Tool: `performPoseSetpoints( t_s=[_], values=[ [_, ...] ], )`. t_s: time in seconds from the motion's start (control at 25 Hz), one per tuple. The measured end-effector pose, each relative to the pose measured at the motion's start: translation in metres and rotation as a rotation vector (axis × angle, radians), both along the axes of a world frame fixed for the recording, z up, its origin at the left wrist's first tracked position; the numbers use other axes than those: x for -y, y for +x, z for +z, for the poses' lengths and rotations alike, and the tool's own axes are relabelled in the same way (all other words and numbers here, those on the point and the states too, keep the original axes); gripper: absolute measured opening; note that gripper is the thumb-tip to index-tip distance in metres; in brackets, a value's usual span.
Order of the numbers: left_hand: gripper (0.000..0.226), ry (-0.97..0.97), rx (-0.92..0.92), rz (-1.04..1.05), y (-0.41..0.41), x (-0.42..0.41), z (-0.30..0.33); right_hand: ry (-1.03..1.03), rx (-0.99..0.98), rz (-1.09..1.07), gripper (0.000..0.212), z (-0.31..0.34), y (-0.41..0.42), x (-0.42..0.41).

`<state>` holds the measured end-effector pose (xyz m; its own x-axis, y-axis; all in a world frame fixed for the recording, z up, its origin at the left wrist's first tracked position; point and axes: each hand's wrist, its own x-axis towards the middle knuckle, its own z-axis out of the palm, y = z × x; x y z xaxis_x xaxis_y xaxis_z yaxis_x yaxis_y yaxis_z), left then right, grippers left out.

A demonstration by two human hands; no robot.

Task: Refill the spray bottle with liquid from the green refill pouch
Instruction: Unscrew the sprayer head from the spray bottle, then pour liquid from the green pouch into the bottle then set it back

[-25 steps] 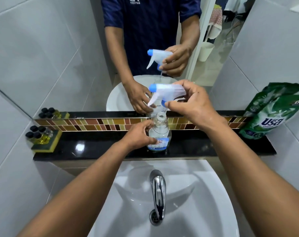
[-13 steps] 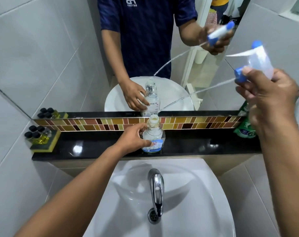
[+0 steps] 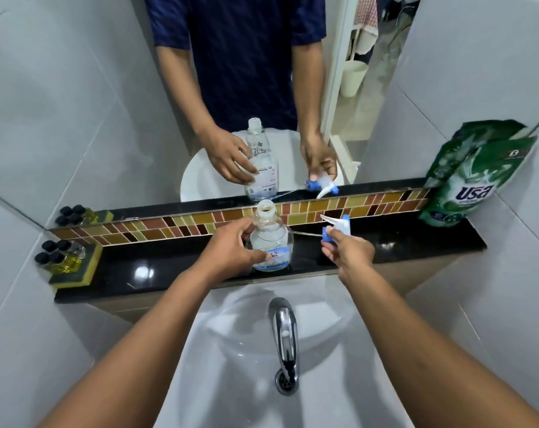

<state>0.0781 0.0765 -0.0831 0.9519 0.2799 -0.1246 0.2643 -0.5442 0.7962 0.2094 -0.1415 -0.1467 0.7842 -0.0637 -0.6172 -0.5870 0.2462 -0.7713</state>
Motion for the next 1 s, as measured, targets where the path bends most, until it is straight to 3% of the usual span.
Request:
performPoseSetpoints(
  t_s=[0.2,0.52,0.68,0.76,0.88,0.92,1.0],
  values=[
    [0.058,0.058,-0.005,-0.035,0.022,0.009,-0.008,-0.206,0.034,0.124,0.027,-0.024,0.005,-0.020],
    [0.061,0.165,-0.034,-0.024,0.027,0.007,-0.019,-0.825,0.250,0.478,0.046,-0.039,0.017,0.002],
    [0.081,0.241,-0.074,0.007,0.022,0.014,-0.014,-0.826,0.328,0.511,0.041,-0.021,0.006,0.018],
    [0.088,0.240,-0.133,0.136,0.008,0.021,-0.011,-0.763,0.383,0.484,0.042,-0.006,-0.005,0.035],
    [0.038,0.213,-0.106,0.349,-0.024,0.043,-0.011,-0.670,0.460,0.377,0.033,0.027,-0.013,0.083],
    [0.023,0.193,-0.113,0.345,-0.034,0.054,-0.011,-0.645,0.473,0.322,0.027,0.038,-0.010,0.102],
    [0.019,0.145,-0.164,0.205,-0.041,0.087,-0.007,-0.597,0.483,0.195,0.018,0.065,-0.001,0.140]
  ],
)
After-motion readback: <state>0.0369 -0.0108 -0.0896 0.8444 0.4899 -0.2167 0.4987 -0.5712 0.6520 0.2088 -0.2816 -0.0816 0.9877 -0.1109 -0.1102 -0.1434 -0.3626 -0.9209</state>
